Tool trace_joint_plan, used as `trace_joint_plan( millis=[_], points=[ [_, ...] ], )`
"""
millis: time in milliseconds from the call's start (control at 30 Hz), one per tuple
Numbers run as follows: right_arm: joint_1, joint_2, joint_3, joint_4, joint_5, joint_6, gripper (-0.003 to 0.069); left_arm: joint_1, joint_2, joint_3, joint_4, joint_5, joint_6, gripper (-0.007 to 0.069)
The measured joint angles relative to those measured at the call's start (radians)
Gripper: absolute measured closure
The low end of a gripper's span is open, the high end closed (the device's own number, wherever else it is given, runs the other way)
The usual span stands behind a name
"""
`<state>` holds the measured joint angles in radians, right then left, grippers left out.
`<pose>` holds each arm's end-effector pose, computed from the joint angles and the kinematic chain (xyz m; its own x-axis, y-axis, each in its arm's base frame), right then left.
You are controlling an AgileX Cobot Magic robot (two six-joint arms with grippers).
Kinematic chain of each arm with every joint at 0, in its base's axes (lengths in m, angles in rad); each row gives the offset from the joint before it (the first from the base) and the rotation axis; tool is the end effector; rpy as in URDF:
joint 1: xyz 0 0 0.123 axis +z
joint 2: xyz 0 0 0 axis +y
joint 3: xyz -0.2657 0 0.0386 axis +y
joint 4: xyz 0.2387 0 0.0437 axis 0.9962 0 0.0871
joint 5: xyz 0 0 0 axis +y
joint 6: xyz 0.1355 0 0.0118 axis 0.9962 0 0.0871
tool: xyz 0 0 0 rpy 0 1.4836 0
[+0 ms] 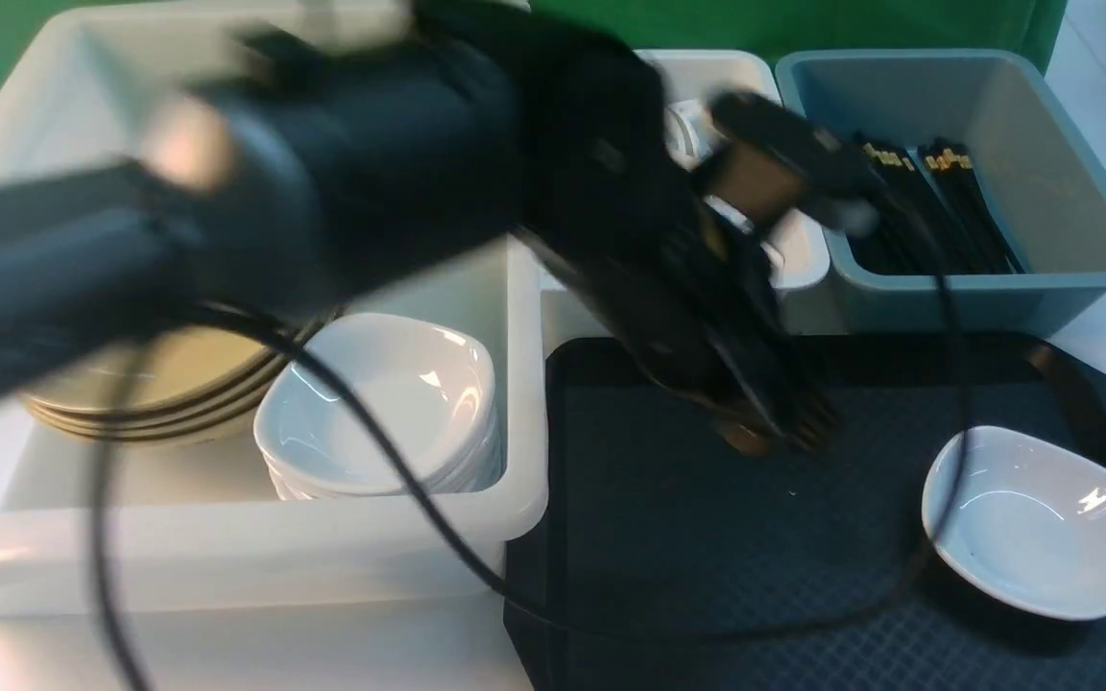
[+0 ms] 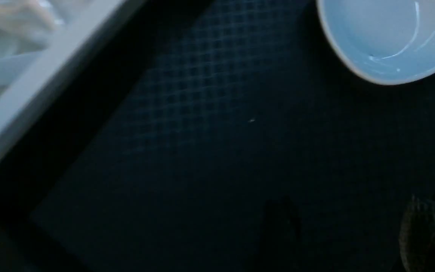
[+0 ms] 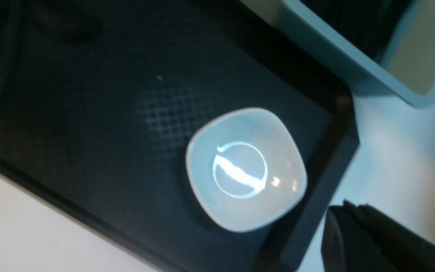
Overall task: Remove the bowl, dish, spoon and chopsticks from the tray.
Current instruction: Use the left arm to grab the plate
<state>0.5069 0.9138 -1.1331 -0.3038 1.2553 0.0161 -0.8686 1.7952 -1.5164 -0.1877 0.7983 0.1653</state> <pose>0.1667 0.0483 0.3466 -0.6753 -0.4636 -0.5736 -0.3735 0.8856 -0.2760 0.2530 -0.3272 0.2377 -0.5095 0.6537 -0.5596 0.8221 0.5618 -0.0924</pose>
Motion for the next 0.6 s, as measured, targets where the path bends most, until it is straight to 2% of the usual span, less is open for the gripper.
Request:
trace_joint_plan(
  millis=[200, 400, 600],
  points=[
    [-0.038, -0.19, 0.077, 0.03, 0.007, 0.027, 0.062, -0.06, 0.222, -0.112, -0.108, -0.181, -0.001, 0.0229],
    [-0.039, -0.279, 0.092, 0.084, 0.013, 0.037, 0.0618, -0.061, 0.418, -0.292, -0.206, -0.209, -0.003, 0.0174],
    [-0.039, -0.287, 0.094, 0.114, 0.014, 0.039, 0.0617, -0.08, 0.577, -0.441, -0.242, -0.183, 0.0, 0.0172]
  ],
)
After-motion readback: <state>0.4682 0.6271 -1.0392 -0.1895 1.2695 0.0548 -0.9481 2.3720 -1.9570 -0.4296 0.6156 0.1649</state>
